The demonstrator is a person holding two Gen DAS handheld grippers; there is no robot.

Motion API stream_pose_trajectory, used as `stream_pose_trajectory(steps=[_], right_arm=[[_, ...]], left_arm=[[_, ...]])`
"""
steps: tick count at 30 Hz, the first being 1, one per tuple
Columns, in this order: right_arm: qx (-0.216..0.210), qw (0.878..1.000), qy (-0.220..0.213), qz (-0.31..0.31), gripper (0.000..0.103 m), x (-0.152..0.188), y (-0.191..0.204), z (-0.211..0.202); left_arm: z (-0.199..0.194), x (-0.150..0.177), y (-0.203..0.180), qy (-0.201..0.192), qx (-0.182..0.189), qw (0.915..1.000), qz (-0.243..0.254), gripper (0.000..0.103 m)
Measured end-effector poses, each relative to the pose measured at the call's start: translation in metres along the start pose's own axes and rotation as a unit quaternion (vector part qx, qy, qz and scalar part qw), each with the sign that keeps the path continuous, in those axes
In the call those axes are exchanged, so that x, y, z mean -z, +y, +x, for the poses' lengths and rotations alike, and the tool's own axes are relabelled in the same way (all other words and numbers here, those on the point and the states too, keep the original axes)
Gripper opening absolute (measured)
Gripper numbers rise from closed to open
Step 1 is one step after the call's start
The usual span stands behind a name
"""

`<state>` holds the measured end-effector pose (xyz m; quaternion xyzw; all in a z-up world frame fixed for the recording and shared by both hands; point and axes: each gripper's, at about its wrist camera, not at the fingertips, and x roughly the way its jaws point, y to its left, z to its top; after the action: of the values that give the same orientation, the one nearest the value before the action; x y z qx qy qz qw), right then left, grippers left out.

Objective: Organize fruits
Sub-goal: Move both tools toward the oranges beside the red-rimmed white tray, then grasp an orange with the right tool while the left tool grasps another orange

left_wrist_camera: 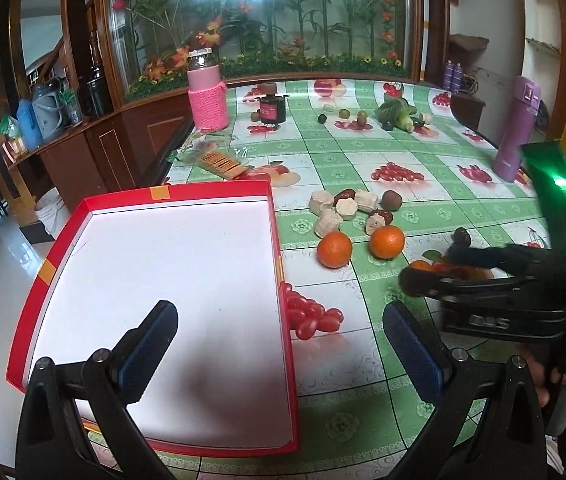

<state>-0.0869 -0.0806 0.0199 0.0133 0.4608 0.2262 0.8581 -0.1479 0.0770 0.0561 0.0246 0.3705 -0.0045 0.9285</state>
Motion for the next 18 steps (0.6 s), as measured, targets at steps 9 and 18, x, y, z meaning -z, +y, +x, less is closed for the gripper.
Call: stream_pose_trajectory(steps=[9, 18], right_arm=[[-0.022, 1.000, 0.016, -0.008, 0.033, 0.000, 0.000, 0.003], [-0.016, 0.999, -0.028, 0.025, 0.031, 0.006, -0.043, -0.032]], left_arm=[[0.007, -0.010, 0.003, 0.016, 0.033, 0.9991, -0.022, 0.102], [0.023, -0.024, -0.022, 0.029, 0.029, 0.9991, 0.012, 0.102]])
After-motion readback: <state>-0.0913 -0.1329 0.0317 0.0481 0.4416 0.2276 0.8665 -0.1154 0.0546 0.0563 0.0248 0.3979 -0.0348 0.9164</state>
